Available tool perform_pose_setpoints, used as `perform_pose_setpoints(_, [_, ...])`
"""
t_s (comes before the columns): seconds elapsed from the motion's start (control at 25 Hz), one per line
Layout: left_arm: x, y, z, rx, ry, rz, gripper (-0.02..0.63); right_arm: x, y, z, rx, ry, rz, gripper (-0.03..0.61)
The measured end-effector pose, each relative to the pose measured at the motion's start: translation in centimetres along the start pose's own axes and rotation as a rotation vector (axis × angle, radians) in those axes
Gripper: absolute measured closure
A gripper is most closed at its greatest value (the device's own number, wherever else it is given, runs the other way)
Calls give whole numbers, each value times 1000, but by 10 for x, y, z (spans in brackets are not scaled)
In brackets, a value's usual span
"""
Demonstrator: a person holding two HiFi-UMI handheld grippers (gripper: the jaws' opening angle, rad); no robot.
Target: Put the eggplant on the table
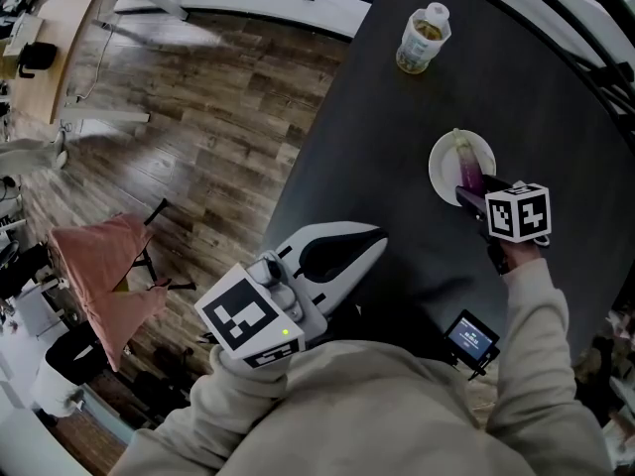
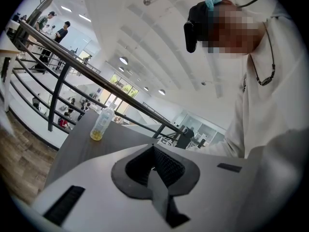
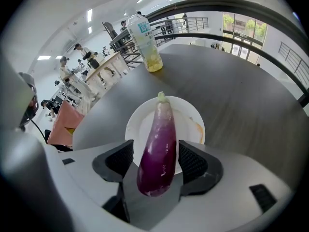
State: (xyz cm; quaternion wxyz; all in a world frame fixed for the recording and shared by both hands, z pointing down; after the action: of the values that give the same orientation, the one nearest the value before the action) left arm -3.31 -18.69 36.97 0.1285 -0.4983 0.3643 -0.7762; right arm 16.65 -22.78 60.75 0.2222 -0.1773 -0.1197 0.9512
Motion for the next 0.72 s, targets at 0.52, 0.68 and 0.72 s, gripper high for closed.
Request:
perform_pose_setpoints(0.52, [-6,4,6,15,-21,29,609,0,1,-9,-25,9,16,296])
perform_pose_setpoints(0.68, [-9,4,7,28,-38,47,609,0,3,-18,-57,5,26,296])
perform_pose_setpoints(0.72, [-10,3,8,33,-44,54,609,-1,3,-22,-65,-2,28,296])
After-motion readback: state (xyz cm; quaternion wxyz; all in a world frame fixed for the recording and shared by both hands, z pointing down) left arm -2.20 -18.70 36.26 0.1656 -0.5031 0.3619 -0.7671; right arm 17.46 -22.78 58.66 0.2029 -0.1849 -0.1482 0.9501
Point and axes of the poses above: the fingertips, and each gripper's own axes: z forward along the fingers, x to its left, y out of its top, the point moved 1 cm from there along -z, backward along the fingers, and after that the axes turned 7 degrees about -z, right-handed, at the moved point
